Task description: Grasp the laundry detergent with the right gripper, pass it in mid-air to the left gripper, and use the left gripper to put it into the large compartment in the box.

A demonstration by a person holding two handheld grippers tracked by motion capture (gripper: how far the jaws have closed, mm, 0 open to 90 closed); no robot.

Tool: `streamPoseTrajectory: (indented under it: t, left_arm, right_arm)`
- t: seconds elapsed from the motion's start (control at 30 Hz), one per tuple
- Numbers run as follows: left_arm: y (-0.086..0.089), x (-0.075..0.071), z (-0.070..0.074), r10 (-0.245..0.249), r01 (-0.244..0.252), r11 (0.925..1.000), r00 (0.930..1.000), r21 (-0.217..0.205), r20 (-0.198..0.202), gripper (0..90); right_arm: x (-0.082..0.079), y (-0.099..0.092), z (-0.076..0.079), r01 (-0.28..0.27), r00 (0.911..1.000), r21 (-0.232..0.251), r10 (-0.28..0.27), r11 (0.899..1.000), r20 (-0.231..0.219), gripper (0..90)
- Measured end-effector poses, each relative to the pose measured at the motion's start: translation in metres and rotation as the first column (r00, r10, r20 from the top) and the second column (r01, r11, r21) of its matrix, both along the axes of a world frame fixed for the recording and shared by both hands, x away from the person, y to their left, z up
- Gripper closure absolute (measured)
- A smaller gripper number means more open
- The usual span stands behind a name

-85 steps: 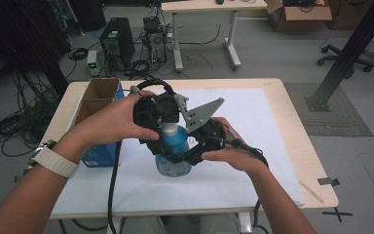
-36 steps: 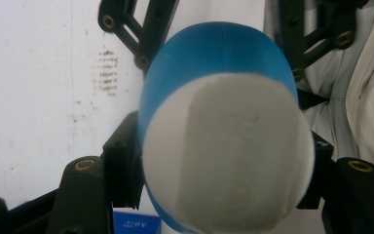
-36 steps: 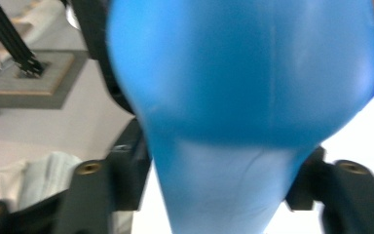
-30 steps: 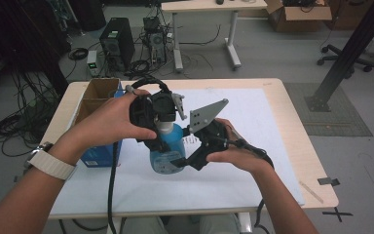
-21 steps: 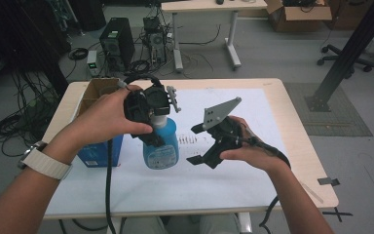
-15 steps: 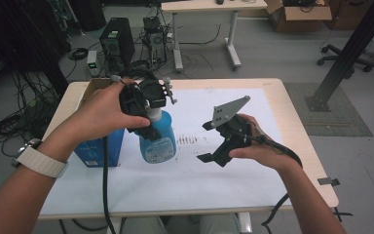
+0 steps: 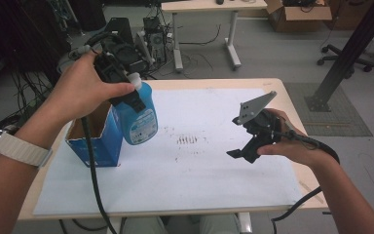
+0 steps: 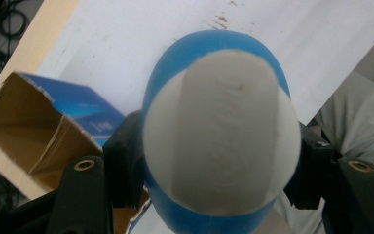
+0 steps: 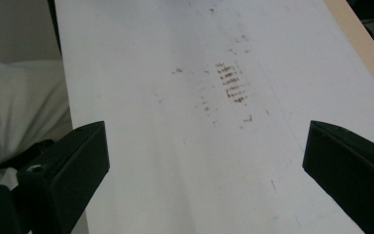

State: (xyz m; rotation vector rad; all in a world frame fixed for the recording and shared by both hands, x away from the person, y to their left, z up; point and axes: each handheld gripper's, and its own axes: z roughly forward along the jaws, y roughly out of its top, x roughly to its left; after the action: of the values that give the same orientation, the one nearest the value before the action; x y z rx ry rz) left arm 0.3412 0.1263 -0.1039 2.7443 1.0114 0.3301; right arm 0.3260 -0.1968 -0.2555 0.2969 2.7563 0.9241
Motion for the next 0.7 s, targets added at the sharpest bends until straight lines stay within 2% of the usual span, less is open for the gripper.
streamPoseTrajectory:
  t: [0.03,0.1,0.13,0.23,0.27,0.37,0.4,0.53,0.63,0.7]
  left_arm:
    - [0.000,0.000,0.000,0.000,0.000,1.0000,1.0000,0.000,0.000,37.4]
    - [0.004,0.003,0.006,0.044,-0.044,0.9990,0.9990,-0.001,0.005,37.5]
    - [0.006,0.005,0.008,0.070,-0.070,0.9975,0.9975,-0.002,0.002,37.5]
    - [0.015,0.009,0.016,0.148,-0.148,0.9889,0.9889,-0.015,0.007,37.5]
    - [0.021,0.012,0.021,0.198,-0.197,0.9800,0.9800,-0.027,0.019,37.5]
    - [0.029,0.016,0.026,0.257,-0.256,0.9659,0.9660,-0.042,0.028,37.5]
    - [0.029,0.016,0.026,0.257,-0.256,0.9659,0.9660,-0.042,0.028,37.5]
    - [0.039,0.023,0.030,0.323,-0.322,0.9459,0.9462,-0.039,0.018,37.5]
    - [0.045,0.027,0.033,0.373,-0.372,0.9271,0.9276,-0.042,0.014,37.5]
    - [0.050,0.028,0.035,0.413,-0.412,0.9098,0.9106,-0.053,0.016,37.5]
  right_arm:
    - [0.000,0.000,0.000,0.000,1.0000,0.000,0.000,1.000,0.000,3.0]
    - [-0.001,-0.007,0.001,0.022,0.9997,-0.035,-0.022,0.999,0.006,3.2]
    - [-0.001,-0.007,0.001,0.022,0.9997,-0.035,-0.022,0.999,0.006,3.2]
    - [-0.002,-0.018,0.004,0.042,0.9991,-0.064,-0.041,0.997,0.013,3.3]
    - [-0.002,-0.020,0.004,0.049,0.9988,-0.068,-0.048,0.997,0.008,3.2]
    - [-0.002,-0.028,0.005,0.064,0.9979,-0.070,-0.064,0.995,0.003,3.3]
    - [-0.002,-0.028,0.005,0.064,0.9979,-0.070,-0.064,0.995,0.003,3.3]
    - [-0.001,-0.033,0.004,0.078,0.9970,-0.072,-0.078,0.994,0.000,3.5]
    - [0.000,-0.035,0.001,0.085,0.9963,-0.072,-0.086,0.994,-0.006,3.6]
    - [0.000,-0.035,0.000,0.089,0.9959,-0.069,-0.090,0.994,-0.007,3.6]
